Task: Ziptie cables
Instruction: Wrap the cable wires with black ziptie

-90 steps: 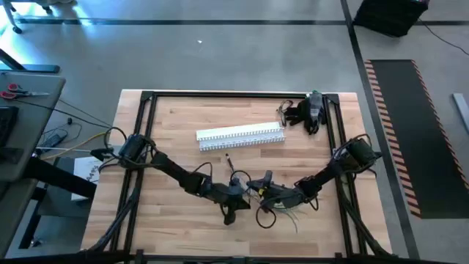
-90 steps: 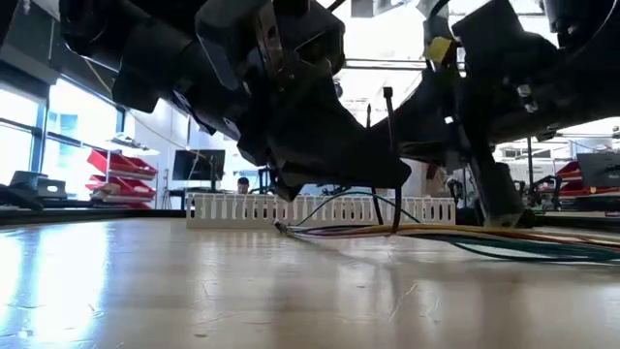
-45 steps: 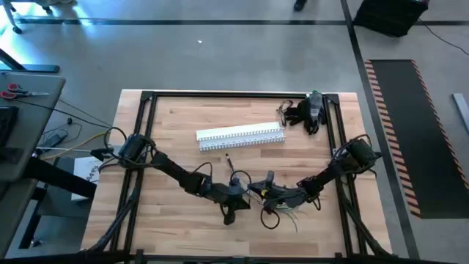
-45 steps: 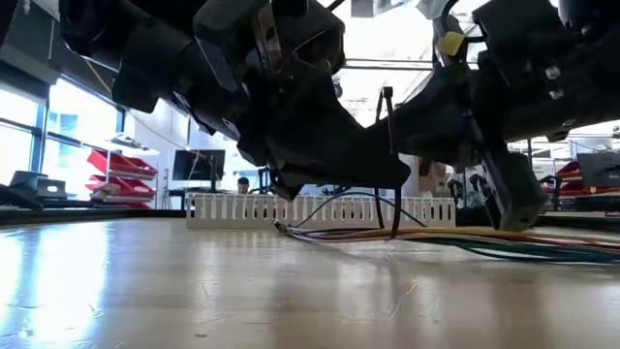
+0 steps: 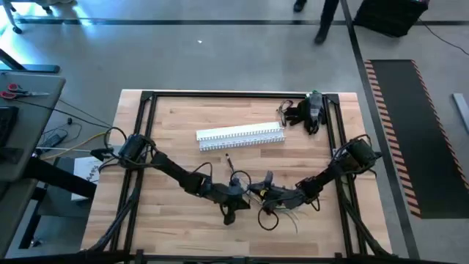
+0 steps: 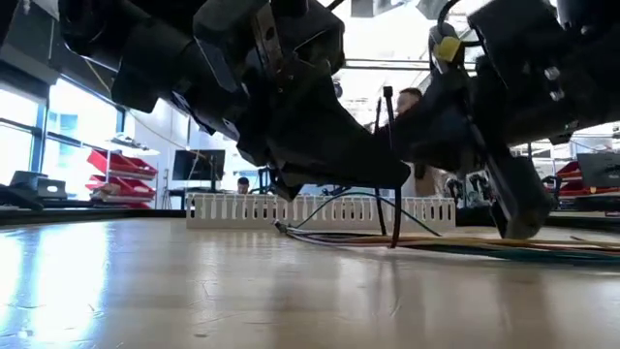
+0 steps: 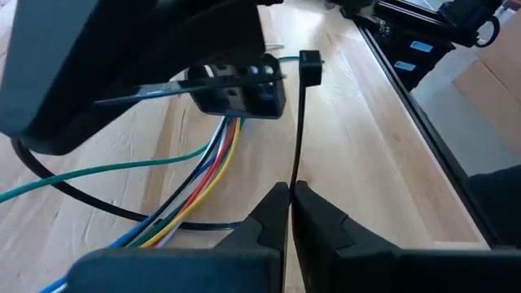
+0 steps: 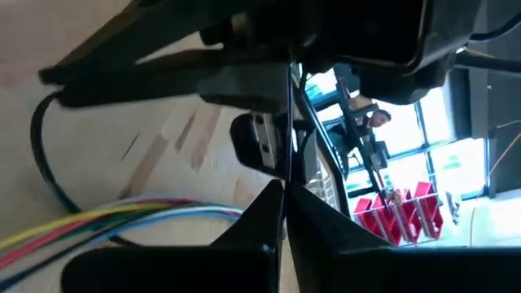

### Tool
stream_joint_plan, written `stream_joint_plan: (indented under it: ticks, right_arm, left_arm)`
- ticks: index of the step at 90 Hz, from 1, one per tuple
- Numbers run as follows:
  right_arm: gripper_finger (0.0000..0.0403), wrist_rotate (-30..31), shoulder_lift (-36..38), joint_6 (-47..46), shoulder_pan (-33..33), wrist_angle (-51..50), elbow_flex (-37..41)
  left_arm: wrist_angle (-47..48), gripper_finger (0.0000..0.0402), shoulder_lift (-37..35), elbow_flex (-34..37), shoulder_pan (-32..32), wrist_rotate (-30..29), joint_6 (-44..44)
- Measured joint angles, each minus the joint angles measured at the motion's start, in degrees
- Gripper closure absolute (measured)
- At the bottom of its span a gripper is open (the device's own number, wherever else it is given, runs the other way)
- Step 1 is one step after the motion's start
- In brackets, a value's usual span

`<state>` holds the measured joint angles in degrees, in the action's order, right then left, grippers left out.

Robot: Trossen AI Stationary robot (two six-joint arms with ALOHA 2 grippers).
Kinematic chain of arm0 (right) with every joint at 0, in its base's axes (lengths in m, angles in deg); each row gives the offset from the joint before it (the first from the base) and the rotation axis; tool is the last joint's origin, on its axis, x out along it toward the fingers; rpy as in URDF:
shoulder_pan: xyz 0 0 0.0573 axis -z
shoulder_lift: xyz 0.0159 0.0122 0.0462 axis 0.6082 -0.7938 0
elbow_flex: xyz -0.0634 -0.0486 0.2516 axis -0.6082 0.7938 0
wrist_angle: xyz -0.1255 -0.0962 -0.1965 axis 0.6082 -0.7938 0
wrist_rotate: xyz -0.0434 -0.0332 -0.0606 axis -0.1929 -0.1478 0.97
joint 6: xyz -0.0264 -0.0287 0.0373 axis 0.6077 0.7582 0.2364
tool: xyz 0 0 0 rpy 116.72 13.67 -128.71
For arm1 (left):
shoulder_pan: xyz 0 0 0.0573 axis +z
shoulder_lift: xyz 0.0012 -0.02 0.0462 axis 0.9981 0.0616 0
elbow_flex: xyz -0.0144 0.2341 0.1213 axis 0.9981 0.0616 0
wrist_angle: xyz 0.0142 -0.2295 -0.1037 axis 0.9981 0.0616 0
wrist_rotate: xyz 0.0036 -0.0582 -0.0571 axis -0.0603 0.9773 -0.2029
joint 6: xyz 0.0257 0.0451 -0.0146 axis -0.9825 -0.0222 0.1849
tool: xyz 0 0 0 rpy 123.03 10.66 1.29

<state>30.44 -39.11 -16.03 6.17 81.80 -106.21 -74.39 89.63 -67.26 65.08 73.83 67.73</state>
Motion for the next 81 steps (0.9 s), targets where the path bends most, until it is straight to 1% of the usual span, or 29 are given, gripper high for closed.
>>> stream_joint_plan:
  ticks: [40, 56, 68, 81]
  right_arm:
    - [0.0403, 0.06, 0.0, 0.43, -0.67, -0.01, -0.2]
    - [0.0403, 0.19, 0.0, -2.36, -1.03, -0.41, 0.4]
    - [0.0403, 1.35, 0.0, -2.57, -0.99, -0.65, 0.8]
    - [0.0403, 1.31, 0.0, -2.57, -1.01, -0.41, 0.81]
  left_arm:
    - [0.01, 0.0402, -0.01, 0.0, -0.04, -0.07, -0.46]
    - [0.02, 0.0402, 0.01, 0.0, -0.04, -0.07, -0.46]
    - [0.02, 0.0402, 0.0, 0.0, -0.04, -0.04, -0.46]
    - [0.0, 0.0402, -0.01, 0.0, -0.02, -0.02, -0.46]
